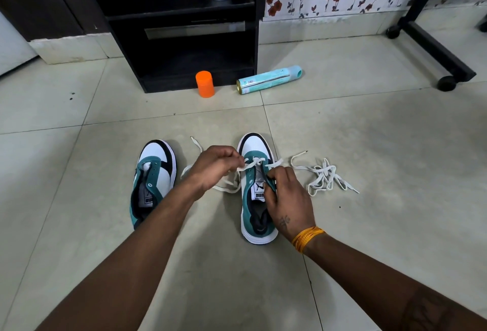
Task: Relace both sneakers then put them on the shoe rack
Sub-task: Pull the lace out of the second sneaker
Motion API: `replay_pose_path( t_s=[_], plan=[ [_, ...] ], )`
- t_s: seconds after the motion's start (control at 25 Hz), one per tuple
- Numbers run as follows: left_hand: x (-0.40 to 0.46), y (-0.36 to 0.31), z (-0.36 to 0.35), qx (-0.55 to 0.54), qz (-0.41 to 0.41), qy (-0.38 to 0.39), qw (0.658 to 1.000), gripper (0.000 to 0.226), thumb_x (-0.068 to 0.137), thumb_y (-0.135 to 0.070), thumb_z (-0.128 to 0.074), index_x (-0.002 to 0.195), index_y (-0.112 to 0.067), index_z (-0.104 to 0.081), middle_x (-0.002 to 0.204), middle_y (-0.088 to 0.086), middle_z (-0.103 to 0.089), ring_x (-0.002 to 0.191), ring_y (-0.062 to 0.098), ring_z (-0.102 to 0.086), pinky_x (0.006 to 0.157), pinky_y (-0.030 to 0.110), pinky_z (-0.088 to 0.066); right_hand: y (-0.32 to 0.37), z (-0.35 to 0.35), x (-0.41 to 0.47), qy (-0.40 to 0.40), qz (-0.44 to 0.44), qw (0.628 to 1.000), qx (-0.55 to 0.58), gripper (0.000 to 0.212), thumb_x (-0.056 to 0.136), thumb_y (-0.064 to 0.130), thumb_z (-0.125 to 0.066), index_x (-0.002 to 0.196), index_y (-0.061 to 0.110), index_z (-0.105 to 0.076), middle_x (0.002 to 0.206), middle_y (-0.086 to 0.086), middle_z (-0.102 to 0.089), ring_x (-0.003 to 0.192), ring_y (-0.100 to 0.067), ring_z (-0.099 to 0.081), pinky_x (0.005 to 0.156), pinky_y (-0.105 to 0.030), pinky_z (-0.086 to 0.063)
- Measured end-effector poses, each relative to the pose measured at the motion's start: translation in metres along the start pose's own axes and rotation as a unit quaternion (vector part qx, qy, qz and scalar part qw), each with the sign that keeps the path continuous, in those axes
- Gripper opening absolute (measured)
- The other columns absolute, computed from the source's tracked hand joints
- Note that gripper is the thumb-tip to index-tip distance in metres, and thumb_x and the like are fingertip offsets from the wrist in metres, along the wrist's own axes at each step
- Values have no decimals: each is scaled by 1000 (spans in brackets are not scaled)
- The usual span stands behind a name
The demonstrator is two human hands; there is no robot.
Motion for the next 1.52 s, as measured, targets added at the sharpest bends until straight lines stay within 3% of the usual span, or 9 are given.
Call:
replay_pose_path(
  t_s=[0.24, 0.36, 0.52, 0.68, 0.84, 1.16, 1.28, 1.36, 1.52],
  plan=[
    [10, -6, -1, 244, -95, -4, 965, 10, 85, -21, -84, 79, -24, -76, 81, -11, -76, 82, 2, -70, 85, 26, -55, 1, 0, 0, 2, -2, 1000, -5, 17, 95, 24, -58, 110, 20, -51, 109, -1, -52, 86, -26, -59, 65, -39, -51],
    [5, 10, 9, -68, 2, -77, 995, 25, 94, -1, -59, 70, -9, -59, 74, 6, -74, 81, 19, -75, 78, 31, -60, 0, 1, 0, 1, -1, 1000, -4, 17, 96, 24, -57, 111, 20, -51, 110, -2, -53, 86, -27, -59, 64, -40, -51],
    [-6, 46, -3, -449, 143, -124, 873, 22, 93, -5, -41, 74, -7, -52, 88, 26, -76, 83, 38, -76, 81, 42, -64, 2, -1, 0, 2, 4, 1000, -6, 17, 96, 24, -57, 112, 21, -51, 109, -2, -53, 86, -28, -60, 63, -41, -52],
    [5, 18, 7, -71, 2, -110, 991, 16, 90, -34, -74, 91, -19, -75, 91, -2, -80, 93, 16, -77, 85, 29, -58, 0, -1, 0, 0, 3, 1000, -5, 18, 96, 23, -58, 112, 21, -50, 109, -1, -53, 84, -27, -59, 62, -39, -50],
    [11, -7, -2, 214, -143, -107, 960, 11, 87, -33, -81, 88, -23, -77, 84, -10, -76, 82, 7, -69, 80, 33, -54, 1, -1, 0, -3, 8, 1000, -4, 18, 95, 22, -60, 111, 21, -51, 108, -2, -53, 82, -27, -59, 61, -38, -49],
    [1, -16, -5, 249, -238, -153, 926, 4, 92, -26, -73, 93, -27, -77, 90, -11, -77, 83, 8, -70, 77, 29, -53, 0, -1, 0, -3, 5, 1000, -6, 18, 96, 23, -60, 111, 22, -50, 108, -1, -53, 82, -26, -59, 61, -34, -46],
    [7, 18, 9, -117, -46, -206, 970, 19, 99, -7, -56, 81, -13, -58, 88, 10, -78, 81, 23, -76, 70, 29, -58, 1, 0, 0, -4, 9, 1000, -9, 18, 96, 23, -60, 111, 22, -51, 108, -1, -54, 81, -27, -59, 60, -35, -47],
    [5, 37, -1, -334, 44, -196, 921, 22, 100, -2, -47, 81, -12, -50, 96, 23, -77, 84, 32, -78, 67, 30, -61, 2, 0, 0, -4, 8, 1000, -4, 18, 96, 23, -59, 111, 22, -51, 107, -1, -54, 81, -27, -59, 60, -36, -48],
    [6, 12, 3, -48, -72, -167, 982, 9, 93, -17, -74, 102, -19, -72, 100, -2, -79, 95, 11, -76, 81, 23, -60, 1, 0, 0, -5, 8, 1000, -4, 17, 95, 23, -59, 110, 22, -50, 107, -1, -53, 81, -28, -59, 60, -36, -47]
  ],
)
Point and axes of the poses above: each hand's wrist, its own x-axis towards the middle knuckle, its own z-axis out of the back of the hand, y = z × x, the point moved 9 cm from there along x, towards the middle knuckle
